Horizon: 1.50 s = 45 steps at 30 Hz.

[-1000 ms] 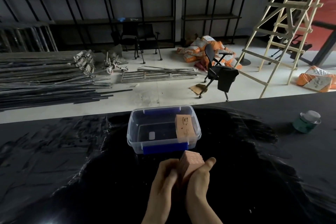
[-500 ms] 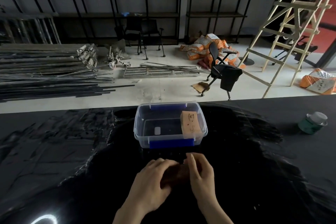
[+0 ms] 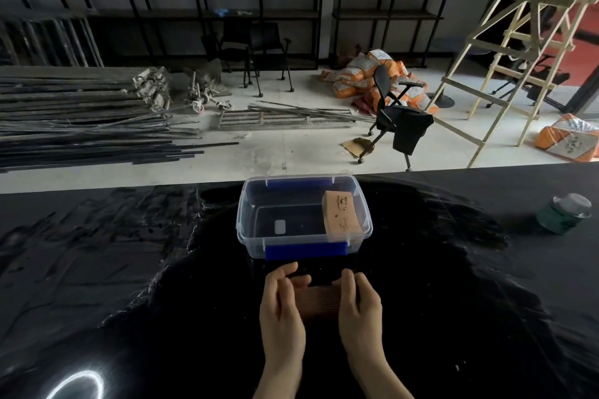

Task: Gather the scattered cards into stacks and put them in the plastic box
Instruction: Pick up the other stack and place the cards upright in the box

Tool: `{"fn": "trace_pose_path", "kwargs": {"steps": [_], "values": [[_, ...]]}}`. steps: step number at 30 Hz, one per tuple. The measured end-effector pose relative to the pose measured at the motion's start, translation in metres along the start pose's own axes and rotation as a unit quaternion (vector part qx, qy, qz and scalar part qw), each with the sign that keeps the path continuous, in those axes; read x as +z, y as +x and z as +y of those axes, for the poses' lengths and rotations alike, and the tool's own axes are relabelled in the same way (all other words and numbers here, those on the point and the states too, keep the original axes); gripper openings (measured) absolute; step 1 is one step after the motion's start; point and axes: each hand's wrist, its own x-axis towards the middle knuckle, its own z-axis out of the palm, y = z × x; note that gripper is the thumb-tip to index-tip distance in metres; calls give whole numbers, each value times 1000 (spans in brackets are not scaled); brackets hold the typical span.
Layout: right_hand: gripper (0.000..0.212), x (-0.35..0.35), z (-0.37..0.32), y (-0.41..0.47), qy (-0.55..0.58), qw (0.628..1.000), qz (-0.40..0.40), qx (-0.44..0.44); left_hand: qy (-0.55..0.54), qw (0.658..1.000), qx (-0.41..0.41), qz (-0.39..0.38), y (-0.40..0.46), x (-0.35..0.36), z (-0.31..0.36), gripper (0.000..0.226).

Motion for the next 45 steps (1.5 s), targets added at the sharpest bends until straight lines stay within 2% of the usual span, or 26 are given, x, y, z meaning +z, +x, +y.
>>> {"fn": "trace_pose_path", "kwargs": {"steps": [3,7,11,13,16,18,20,22,24,25,28,30,32,34,36,39,42,45], "values": [[32,-1,-15,-7,-14,999,0,-31,41,998,49,11,-4,-7,10,32],[33,4,-16,-4,-6,999,20,-35,-13,999,14,47,2,0,16,37],[34,0,-14,-7,-7,999,14,-47,70,994,82,31,-3,-4,8,35],[34,2,-9,-6,-6,999,17,-33,86,992,84,31,0,-5,7,33],[37,8,-5,-7,-5,999,21,-28,141,984,109,-30,1,-17,8,23],[37,8,-5,-6,-2,999,21,-25,212,960,157,-90,3,-31,11,18],[34,6,-2,-5,-6,1000,15,-24,289,922,200,-164,7,-43,17,39],[32,4,3,-5,-14,1000,7,-27,374,865,222,-250,12,-46,29,63],[33,4,6,-4,-12,1000,2,-15,437,815,232,-302,18,-44,37,71],[33,4,5,-3,-9,1000,4,-9,450,806,230,-308,21,-41,41,70],[34,2,-7,0,-8,1000,-21,-6,449,816,201,-302,25,-35,44,62],[32,-6,-20,1,3,998,-65,-18,420,843,169,-290,25,-39,45,61],[36,-19,-33,2,74,991,-111,-15,332,895,144,-262,24,-44,44,55],[61,-29,-42,3,147,976,-161,28,204,949,103,-218,21,-47,45,46],[68,-34,-48,2,198,955,-217,48,68,982,27,-173,18,-47,49,41],[52,-31,-61,-1,208,943,-257,32,-57,985,-45,-156,15,-41,57,52],[46,-26,-70,1,191,952,-235,33,-83,981,-72,-163,16,-44,69,55],[36,-22,-77,3,177,954,-238,41,-103,969,-111,-195,23,-53,81,44]]}}
